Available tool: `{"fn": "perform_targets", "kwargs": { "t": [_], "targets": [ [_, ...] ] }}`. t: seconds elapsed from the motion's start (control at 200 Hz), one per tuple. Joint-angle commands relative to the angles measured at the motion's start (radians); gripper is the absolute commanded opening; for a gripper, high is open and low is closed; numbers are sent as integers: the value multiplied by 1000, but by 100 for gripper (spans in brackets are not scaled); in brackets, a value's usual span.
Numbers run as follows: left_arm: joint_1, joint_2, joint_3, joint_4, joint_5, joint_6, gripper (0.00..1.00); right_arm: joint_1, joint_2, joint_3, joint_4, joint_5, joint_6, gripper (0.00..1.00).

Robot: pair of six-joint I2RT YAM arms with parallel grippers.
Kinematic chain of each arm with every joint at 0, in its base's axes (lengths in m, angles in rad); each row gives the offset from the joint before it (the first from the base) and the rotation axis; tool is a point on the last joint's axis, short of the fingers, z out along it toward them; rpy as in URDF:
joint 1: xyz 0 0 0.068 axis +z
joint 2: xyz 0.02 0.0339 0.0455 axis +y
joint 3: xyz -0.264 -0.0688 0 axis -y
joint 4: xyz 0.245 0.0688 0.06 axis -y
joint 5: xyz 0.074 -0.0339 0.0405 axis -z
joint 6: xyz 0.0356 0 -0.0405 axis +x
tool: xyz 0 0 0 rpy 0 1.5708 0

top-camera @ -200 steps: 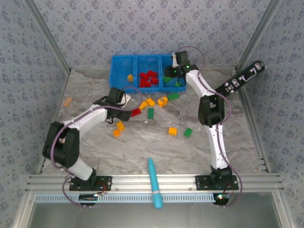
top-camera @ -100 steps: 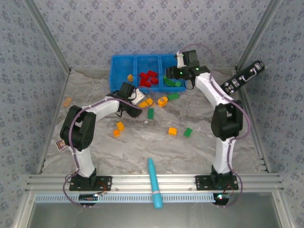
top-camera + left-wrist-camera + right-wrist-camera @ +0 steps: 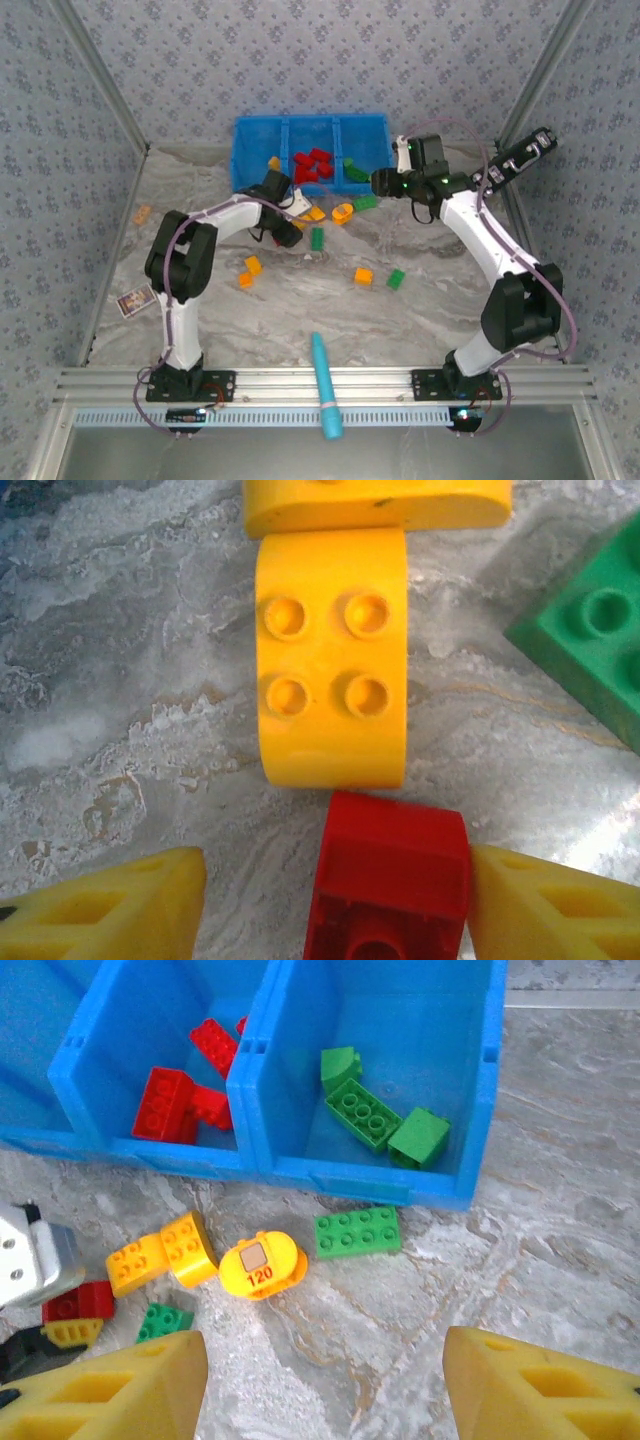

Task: Sort the legos into containers by color
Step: Pick up the lego from the center of the table, then place the lego in the container.

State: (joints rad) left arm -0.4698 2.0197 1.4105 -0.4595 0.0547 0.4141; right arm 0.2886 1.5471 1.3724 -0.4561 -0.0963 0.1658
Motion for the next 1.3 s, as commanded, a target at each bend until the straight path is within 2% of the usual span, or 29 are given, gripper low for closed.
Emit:
{"fn": "perform_targets", "kwargs": {
  "t": [0.0,0.205,0.46,0.565,0.745,0.865,1.025,1.165,1.294],
  "targets": [
    [0,28,40,-88,-7,-4,56,-7,-55,-36,-39,42,5,66],
    [-7,36,38,-129,-26,-41,47,-15,-77,-43,-40,41,-2,66],
    [-47,10,-14,-144,-55,-112,30,-13,-85,-10,-36,39,-9,67],
    [-61,-36,-44,-127,-53,-166,24,-15,-110,-60,-39,40,-3,67],
    [-65,-116,-40,-112,-28,-242,21,-19,-163,-206,-50,33,29,67],
    [-66,-155,26,-106,-36,-261,19,-15,-206,-308,-47,20,72,68],
    [-66,-141,128,26,-64,-287,18,-4,-239,-453,-27,7,146,68],
    [-64,-51,265,117,-186,-315,18,20,-262,-556,-28,11,231,68],
    [-63,91,451,96,-281,-331,18,37,-294,-624,-24,28,308,68]
  ]
}}
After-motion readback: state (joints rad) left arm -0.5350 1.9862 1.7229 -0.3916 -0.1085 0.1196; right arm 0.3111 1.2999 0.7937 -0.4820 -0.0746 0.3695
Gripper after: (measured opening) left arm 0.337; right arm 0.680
